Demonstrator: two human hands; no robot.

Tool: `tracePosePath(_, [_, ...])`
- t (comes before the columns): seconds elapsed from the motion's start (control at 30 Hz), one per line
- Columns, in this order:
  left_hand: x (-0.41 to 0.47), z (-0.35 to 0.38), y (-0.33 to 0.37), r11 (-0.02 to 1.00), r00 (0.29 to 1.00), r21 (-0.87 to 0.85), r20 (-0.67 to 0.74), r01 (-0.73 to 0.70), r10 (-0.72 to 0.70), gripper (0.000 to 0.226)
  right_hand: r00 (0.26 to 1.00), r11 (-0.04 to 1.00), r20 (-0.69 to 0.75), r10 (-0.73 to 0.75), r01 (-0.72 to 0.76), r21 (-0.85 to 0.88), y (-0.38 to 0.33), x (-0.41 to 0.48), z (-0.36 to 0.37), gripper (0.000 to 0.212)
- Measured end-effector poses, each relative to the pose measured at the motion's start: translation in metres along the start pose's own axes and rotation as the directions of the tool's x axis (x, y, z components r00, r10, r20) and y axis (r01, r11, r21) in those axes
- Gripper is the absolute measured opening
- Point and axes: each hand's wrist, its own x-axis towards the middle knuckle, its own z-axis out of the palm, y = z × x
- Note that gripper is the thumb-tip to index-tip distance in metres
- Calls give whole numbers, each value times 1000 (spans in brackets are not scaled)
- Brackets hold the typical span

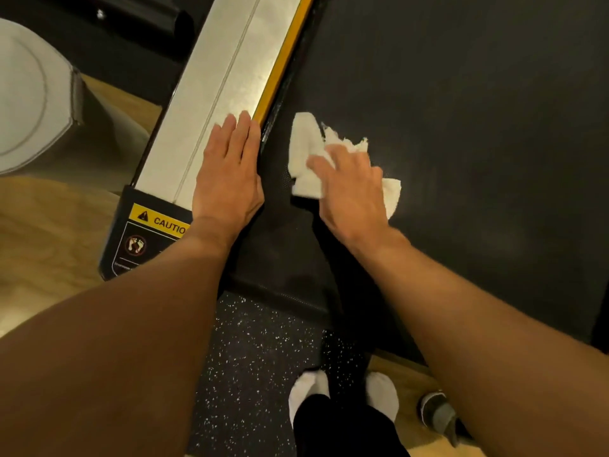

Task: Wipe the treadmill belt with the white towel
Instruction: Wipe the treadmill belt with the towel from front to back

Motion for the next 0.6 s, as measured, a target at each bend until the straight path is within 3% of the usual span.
tracePosePath(0.1, [0, -2, 0, 1000, 1000, 12, 1, 7, -7, 69, 986, 982, 82, -147, 135, 130, -6, -67, 12, 62])
tracePosePath(0.17, [-1, -1, -1, 1000, 1000, 23, -8, 8, -8, 68, 971, 960, 161, -177, 135, 244, 2, -89, 4, 67])
tracePosePath(0.3, [-1, 2, 1, 1000, 999, -9, -33, -4, 3, 67, 998, 972, -48, 29, -17, 235, 33, -33, -17, 61])
tracePosePath(0.4, [-2, 1, 0, 999, 1000, -34, -31, 5, -6, 66, 995, 983, -59, 79, -68, 169, 47, 6, -14, 65])
tracePosePath(0.5, [-2, 1, 2, 999, 999, -51, -49, -4, 1, 67, 999, 991, -42, -32, 37, 132, 41, -21, 3, 62])
tracePosePath(0.6, [-3, 2, 1, 998, 998, -56, -59, -8, 4, 68, 962, 955, 37, -270, 262, 140, 37, -85, 12, 63])
